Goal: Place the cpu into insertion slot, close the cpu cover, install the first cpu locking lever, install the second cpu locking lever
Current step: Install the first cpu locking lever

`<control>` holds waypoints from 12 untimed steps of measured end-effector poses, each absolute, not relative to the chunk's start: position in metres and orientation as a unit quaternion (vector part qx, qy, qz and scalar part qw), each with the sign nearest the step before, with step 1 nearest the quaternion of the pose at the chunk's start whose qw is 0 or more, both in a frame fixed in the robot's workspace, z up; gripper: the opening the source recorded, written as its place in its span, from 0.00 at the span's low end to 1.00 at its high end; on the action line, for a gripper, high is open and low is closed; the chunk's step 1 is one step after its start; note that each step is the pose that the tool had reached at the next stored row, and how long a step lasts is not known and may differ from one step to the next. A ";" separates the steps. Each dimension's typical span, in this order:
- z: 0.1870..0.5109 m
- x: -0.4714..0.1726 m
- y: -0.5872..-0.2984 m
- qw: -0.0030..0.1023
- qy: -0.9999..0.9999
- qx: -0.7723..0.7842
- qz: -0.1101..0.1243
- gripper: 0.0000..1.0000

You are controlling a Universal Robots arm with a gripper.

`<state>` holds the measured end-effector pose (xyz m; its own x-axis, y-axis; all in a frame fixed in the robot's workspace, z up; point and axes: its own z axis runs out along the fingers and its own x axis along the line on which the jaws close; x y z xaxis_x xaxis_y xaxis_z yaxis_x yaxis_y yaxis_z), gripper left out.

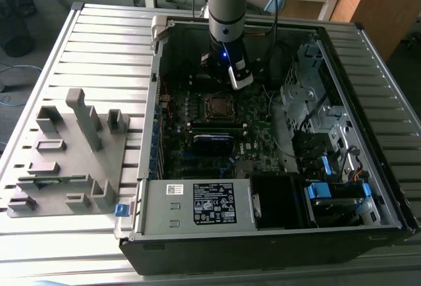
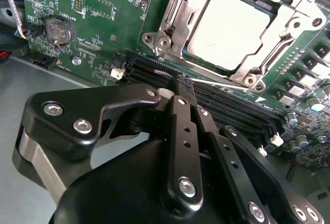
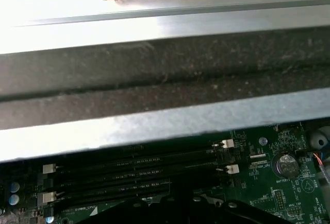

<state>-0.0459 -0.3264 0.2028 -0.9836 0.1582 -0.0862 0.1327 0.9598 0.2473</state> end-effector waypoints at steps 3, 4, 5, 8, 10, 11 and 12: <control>0.203 -0.047 -0.327 0.058 0.988 0.073 0.123 0.11; 0.203 -0.047 -0.327 0.061 0.988 0.073 0.124 0.11; 0.203 -0.047 -0.327 0.064 0.988 0.072 0.124 0.11; 0.202 -0.049 -0.329 0.072 0.987 0.071 0.124 0.11; 0.202 -0.050 -0.329 0.075 0.987 0.071 0.125 0.11; 0.202 -0.050 -0.329 0.076 0.987 0.071 0.125 0.11; 0.202 -0.051 -0.329 0.076 0.987 0.071 0.125 0.11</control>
<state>-0.0505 -0.3286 0.2018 -0.9785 0.1584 -0.1319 0.1207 0.9590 0.2566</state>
